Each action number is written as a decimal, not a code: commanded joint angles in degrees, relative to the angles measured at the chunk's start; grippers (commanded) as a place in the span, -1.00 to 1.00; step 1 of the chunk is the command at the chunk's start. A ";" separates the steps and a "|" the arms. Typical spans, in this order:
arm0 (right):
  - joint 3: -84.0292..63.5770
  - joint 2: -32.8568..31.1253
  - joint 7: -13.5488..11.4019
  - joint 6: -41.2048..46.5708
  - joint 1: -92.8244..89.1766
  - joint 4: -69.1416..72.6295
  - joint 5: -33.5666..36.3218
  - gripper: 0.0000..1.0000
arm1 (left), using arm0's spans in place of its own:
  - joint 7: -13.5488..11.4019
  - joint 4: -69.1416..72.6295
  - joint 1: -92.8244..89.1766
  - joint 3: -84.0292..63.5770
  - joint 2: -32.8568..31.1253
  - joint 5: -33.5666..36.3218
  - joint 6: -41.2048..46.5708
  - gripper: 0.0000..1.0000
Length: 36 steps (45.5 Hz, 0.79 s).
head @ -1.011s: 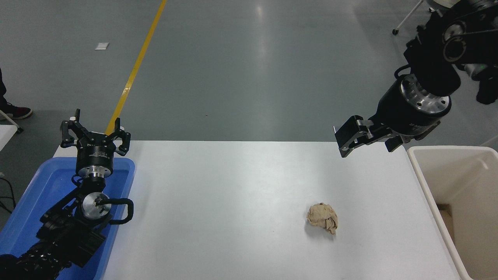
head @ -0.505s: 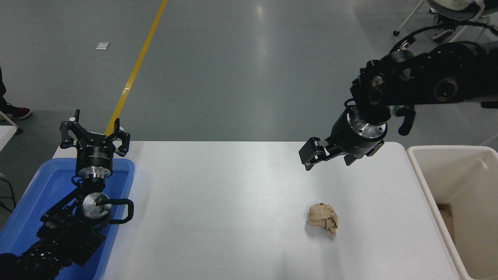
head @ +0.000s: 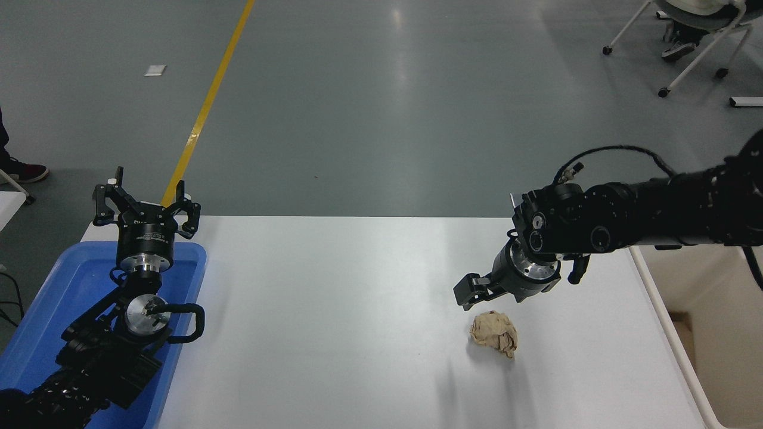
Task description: Pick up paper ball place in dustbin
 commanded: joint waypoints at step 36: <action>-0.43 2.40 0.13 -11.38 -13.01 -6.79 -7.52 0.51 | 0.09 -0.07 -0.01 0.00 0.00 -0.03 0.01 0.98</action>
